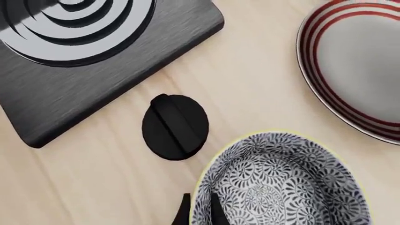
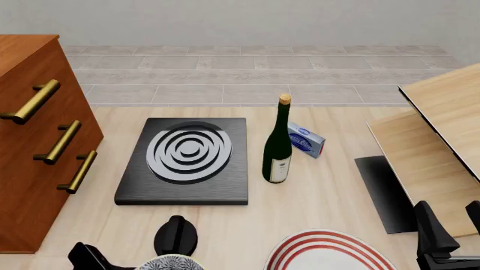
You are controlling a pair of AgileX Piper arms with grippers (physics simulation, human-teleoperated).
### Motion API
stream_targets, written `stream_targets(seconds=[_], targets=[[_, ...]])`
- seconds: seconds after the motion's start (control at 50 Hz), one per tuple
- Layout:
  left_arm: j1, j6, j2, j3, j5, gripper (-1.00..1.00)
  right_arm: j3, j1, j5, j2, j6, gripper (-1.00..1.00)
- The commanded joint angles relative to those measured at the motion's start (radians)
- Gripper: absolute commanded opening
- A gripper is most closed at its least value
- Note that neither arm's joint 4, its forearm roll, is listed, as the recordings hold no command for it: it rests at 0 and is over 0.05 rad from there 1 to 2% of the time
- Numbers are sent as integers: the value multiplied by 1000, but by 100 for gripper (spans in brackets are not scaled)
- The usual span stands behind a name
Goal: Put the bowl on the stove.
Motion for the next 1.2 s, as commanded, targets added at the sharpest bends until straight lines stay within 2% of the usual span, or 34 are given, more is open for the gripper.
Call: stream_targets(seconds=[0.02, 0.1, 0.12, 0.16, 0.18, 0.2, 0.24, 0.26, 0.28, 0.32, 0.36, 0.38, 0.42, 0.52, 0.56, 0.66, 0.68, 0.86, 0.9, 0.94, 0.98, 1.02, 1.1, 1.12, 1.16, 1.2], targets=[[-12, 31, -71, -49, 80, -100, 0, 0, 0, 0, 0, 100], [7, 33, -141, -91, 160, -100, 0, 0, 0, 0, 0, 100], [31, 52, -176, -95, 187, -100, 0, 0, 0, 0, 0, 100], [14, 39, -170, -109, 199, -100, 0, 0, 0, 0, 0, 100], [31, 61, -227, -124, 245, -100, 0, 0, 0, 0, 0, 100], [15, 45, -221, -141, 258, -100, 0, 0, 0, 0, 0, 100], [45, 76, -273, -156, 300, -100, 0, 0, 0, 0, 0, 100], [35, 60, -252, -166, 296, -100, 0, 0, 0, 0, 0, 100], [63, 82, -308, -180, 334, -100, 0, 0, 0, 0, -1, 100], [43, 67, -311, -201, 352, -100, 0, 0, 0, 0, 0, 100], [70, 69, -344, -225, 382, -100, 0, 0, 0, 0, 0, 100], [113, 87, -371, -231, 397, -100, 0, 0, 0, 0, 0, 100], [104, 73, -363, -237, 395, -100, 0, 0, 0, 0, 0, 100], [150, 103, -379, -242, 400, -100, 0, 0, 0, 0, 0, 100], [181, 102, -391, -275, 417, -100, 0, 0, 0, 0, 0, 100], [183, 96, -390, -282, 420, -100, 0, 0, 0, 0, 0, 100], [208, 98, -393, -314, 428, -100, 0, 0, 0, 0, 0, 100], [248, 4, -368, -411, 414, -100, 0, 0, 0, 0, 0, 100], [261, -46, -347, -439, 404, -100, 0, 0, 0, 0, 0, 100], [282, -48, -331, -459, 399, -100, 0, 0, 0, 0, 0, 100], [272, -82, -309, -482, 391, -100, 0, 0, 0, 0, 0, 100], [297, -112, -290, -508, 375, -100, 0, 0, 0, 0, 0, 100], [285, -107, -276, -526, 373, -100, 0, 0, 0, 0, 0, 100], [310, -95, -282, -535, 372, -100, 0, 0, 0, 0, 0, 100], [295, -103, -270, -542, 378, -100, 0, 0, 0, 0, 0, 100], [316, -95, -262, -557, 380, -100, 0, 0, 0, 0, 0, 100]])
